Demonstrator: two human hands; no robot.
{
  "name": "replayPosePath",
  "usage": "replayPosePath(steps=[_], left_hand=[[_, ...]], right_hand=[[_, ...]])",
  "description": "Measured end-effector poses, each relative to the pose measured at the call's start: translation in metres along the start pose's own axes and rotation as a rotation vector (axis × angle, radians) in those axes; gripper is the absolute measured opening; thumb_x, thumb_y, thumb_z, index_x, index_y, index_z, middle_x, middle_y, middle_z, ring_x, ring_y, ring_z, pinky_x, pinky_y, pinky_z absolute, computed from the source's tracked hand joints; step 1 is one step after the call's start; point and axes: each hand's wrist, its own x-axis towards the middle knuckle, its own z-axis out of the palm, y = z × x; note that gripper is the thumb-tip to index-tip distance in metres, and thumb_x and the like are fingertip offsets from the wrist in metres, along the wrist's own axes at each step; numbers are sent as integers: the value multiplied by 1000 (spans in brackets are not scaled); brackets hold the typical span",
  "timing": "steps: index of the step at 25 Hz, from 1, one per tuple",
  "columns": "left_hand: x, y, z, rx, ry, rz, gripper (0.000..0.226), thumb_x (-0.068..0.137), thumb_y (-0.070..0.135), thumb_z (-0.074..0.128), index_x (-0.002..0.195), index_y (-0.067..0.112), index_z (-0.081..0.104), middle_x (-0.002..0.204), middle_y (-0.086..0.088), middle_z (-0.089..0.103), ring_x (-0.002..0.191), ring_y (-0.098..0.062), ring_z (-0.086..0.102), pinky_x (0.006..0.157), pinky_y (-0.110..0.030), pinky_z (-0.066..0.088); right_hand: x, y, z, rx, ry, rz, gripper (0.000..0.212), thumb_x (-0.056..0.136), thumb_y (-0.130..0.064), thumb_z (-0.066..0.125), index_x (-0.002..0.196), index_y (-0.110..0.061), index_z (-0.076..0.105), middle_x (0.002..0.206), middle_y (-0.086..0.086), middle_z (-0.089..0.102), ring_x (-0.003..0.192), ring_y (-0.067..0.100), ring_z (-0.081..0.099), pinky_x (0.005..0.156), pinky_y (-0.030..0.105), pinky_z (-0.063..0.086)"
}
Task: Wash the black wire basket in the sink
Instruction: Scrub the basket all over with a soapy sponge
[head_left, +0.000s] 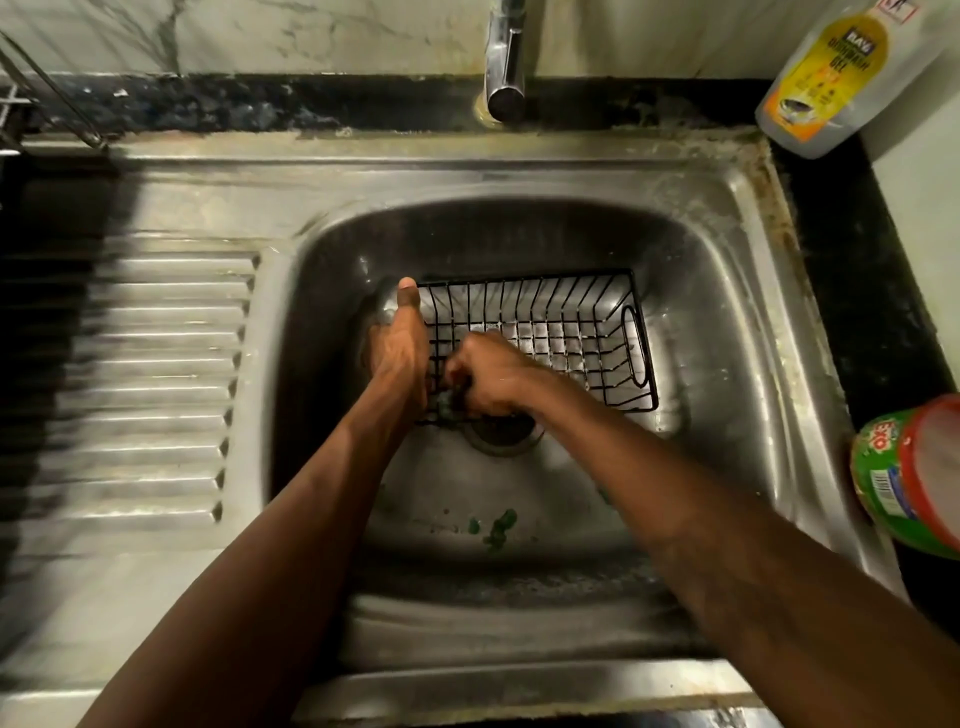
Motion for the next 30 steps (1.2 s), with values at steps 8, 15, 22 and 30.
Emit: replayPosePath(steps=[8,15,22,30], left_hand=[[18,-9,1,47,52,22,128,34,99,40,136,23,56,145,-13,55,131,-36,54,106,-57,44],[1,-1,0,20,-4,-2,102,64,91,50,136,19,56,142,-14,56,130,-35,54,104,-54,44],[4,-1,3,32,30,22,83,59,88,56,109,23,64,113,-7,69,98,-30,68,90,-49,57],[8,-3,2,87,9,22,111,52,97,45,131,20,60,135,-15,62,124,-33,59,100,-50,48]], right_hand=[[-17,28,-29,-293,-80,-51,31,85,-11,77,114,-9,65,112,1,54,96,15,55,75,21,49],[-24,64,-36,-209,-54,-52,29,84,-10,76,112,-16,70,102,-5,58,103,17,62,75,18,46],[3,-8,7,1,-40,-93,22,86,-3,70,108,-9,66,112,6,63,99,24,64,88,40,56],[-33,81,-49,-548,-127,37,30,84,-4,73,70,-22,53,83,-2,57,90,21,64,84,38,58]])
